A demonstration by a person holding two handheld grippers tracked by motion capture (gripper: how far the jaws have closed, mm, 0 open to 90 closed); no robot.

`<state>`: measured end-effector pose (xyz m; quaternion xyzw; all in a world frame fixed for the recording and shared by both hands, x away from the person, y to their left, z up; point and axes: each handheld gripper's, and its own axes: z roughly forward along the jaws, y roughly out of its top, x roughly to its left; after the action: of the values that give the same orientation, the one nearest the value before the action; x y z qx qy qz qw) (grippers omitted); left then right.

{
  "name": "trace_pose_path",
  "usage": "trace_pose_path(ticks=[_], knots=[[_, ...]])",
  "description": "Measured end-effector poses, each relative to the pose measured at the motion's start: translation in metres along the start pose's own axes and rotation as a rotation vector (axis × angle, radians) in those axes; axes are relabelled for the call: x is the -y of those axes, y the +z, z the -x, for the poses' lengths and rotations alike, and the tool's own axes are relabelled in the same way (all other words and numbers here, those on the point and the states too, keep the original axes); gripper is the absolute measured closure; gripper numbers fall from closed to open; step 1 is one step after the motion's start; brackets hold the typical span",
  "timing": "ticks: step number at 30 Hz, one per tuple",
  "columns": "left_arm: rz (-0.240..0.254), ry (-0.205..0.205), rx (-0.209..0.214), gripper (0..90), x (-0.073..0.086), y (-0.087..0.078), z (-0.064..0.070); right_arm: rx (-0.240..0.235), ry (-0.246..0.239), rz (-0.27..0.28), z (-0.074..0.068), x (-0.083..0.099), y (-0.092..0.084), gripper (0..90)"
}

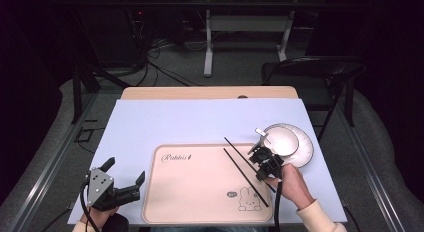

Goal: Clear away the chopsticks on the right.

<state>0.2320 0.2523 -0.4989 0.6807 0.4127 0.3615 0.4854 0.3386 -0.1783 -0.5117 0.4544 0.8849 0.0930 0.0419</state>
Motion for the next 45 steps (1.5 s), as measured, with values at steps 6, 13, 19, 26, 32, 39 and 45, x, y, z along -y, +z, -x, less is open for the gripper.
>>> trace_pose_path(ticks=[6,13,19,26,32,39,45], knots=[[-0.001,0.003,0.001,0.0,0.0,0.0,0.001,-0.001,0.001,-0.029,-0.007,0.005,0.005,84.5],[0.0,0.003,0.0,0.0,0.0,0.0,0.001,0.0,0.004,-0.033,-0.012,0.001,0.012,83.4],[0.003,0.003,0.001,0.0,0.0,0.0,0.0,-0.013,0.001,-0.029,-0.015,0.002,0.012,78.2],[0.002,0.003,0.001,0.0,0.0,0.0,0.001,-0.046,-0.006,-0.024,-0.018,0.005,0.011,75.5],[0.005,0.006,0.002,0.0,0.0,0.0,0.001,-0.05,-0.027,-0.019,-0.019,0.006,0.01,63.4],[0.002,0.009,0.003,0.0,0.0,0.0,0.001,-0.03,-0.063,0.08,-0.009,0.012,0.0,34.6],[-0.002,0.013,0.002,0.0,0.0,0.0,0.001,0.001,-0.122,0.204,-0.001,0.018,-0.011,18.4]])
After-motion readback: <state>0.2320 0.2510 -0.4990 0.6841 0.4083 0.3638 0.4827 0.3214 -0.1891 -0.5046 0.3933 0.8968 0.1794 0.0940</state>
